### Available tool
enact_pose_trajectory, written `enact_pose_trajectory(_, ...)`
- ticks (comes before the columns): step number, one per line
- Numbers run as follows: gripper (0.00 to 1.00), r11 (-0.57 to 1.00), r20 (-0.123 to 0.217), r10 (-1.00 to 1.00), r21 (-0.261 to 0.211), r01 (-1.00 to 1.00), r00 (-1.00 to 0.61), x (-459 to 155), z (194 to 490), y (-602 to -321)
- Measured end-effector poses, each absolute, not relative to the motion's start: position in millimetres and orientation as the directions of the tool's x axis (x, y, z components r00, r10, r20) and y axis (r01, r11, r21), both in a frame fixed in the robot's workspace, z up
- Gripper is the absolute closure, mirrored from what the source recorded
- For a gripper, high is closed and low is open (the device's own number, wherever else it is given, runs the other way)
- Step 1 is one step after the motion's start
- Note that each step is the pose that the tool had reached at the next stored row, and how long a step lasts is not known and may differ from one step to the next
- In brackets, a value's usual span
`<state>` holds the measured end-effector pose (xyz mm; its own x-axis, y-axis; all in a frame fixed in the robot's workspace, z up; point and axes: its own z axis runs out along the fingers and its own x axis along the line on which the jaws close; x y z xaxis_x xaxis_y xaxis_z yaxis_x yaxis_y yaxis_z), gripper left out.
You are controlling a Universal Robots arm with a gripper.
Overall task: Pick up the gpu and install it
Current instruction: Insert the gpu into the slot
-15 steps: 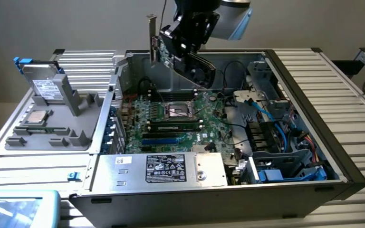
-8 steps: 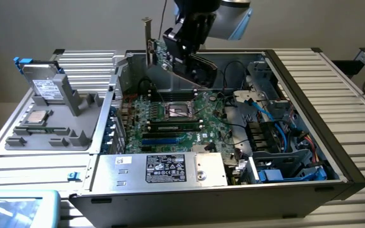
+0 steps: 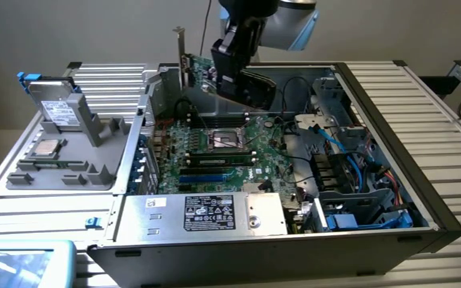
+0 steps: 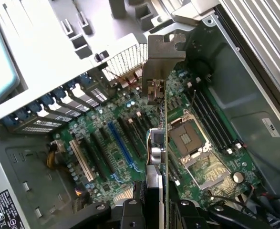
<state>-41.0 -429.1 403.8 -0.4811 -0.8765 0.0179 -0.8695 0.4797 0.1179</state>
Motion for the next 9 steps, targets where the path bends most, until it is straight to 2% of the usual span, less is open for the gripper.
enact_pose_trajectory(9, 0.71, 0.332, 0.023, -0.943, 0.116, -0.936, -0.332, -41.0, 402.2, -429.1)
